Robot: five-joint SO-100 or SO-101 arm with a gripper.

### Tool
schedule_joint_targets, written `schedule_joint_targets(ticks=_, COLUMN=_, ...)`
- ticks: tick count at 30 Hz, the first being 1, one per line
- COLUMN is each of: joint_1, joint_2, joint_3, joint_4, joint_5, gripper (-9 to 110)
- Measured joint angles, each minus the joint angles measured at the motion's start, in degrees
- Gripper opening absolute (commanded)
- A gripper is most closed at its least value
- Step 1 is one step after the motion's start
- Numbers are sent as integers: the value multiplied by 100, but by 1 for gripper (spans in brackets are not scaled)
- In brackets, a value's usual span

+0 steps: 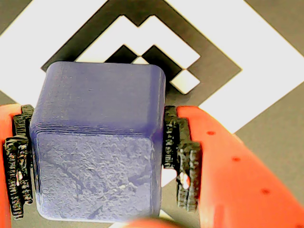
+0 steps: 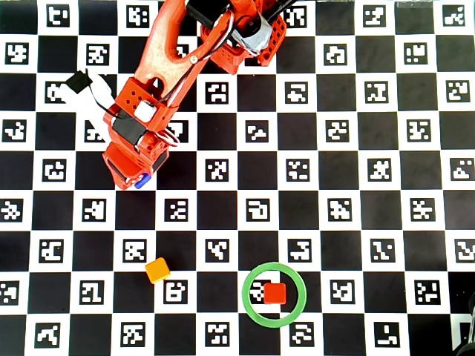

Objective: Grab the red cube then put it in the green circle then put the blue cube on top and finally the orange cube on top

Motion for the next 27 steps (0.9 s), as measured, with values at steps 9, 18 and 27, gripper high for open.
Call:
schedule_joint_targets(ticks=9, joint_1=-35, joint_2=0, joint_3=-18, joint_4=141, joint_5=-378, gripper=8)
schedule_joint_targets(ticks=18, joint_1=-343, joint_2=0, joint_3=-246, joint_4=615, joint_5=-589, gripper=7)
schedule_joint_targets(ticks=27, joint_1=-729, joint_2=88, joint_3=-492, joint_4=1336, joint_5=-554, gripper=6)
